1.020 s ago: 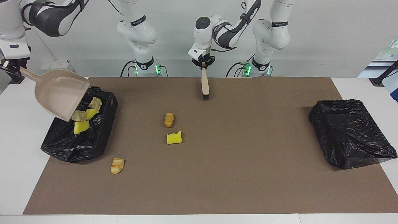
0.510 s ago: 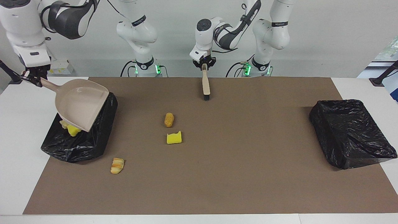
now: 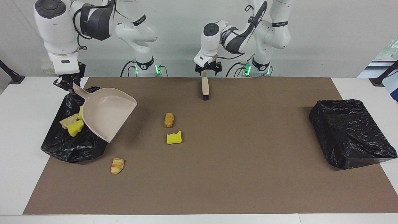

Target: Sweep and dump trash in bin

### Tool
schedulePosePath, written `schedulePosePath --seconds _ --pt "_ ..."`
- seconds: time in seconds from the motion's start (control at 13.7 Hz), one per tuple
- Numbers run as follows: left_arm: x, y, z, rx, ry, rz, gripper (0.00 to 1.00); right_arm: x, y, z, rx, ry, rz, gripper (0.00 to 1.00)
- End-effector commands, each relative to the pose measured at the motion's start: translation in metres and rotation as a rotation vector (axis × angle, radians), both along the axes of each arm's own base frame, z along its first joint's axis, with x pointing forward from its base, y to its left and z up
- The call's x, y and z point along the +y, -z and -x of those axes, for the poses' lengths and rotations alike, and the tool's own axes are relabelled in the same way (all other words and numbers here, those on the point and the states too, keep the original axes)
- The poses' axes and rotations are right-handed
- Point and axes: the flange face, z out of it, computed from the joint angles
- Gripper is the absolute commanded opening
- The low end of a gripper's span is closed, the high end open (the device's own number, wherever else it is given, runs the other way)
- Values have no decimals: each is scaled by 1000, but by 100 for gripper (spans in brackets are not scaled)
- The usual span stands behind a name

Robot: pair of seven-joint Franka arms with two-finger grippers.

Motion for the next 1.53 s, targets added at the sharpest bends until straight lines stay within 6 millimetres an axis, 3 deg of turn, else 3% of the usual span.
schedulePosePath --seconds 0.0,0.15,0.51,0.8,1.02,1.24,1.46 --pt "30 -25 -48 -56 56 -29 100 31 8 9 -26 168 -70 0" --pt "61 -47 -86 -61 95 -44 100 71 13 6 -54 282 -100 0" --pt "145 -142 -186 -97 107 16 100 172 39 10 -57 617 -182 0" --pt "204 -184 -228 -149 145 47 100 276 71 20 -79 808 -184 0" --pt "249 -210 -260 -180 216 58 100 337 97 25 -109 891 -220 0" --pt "279 -236 -284 -193 180 48 100 393 126 31 -129 985 -259 0" --pt "290 -251 -294 -201 173 47 100 454 156 48 -146 1064 -267 0"
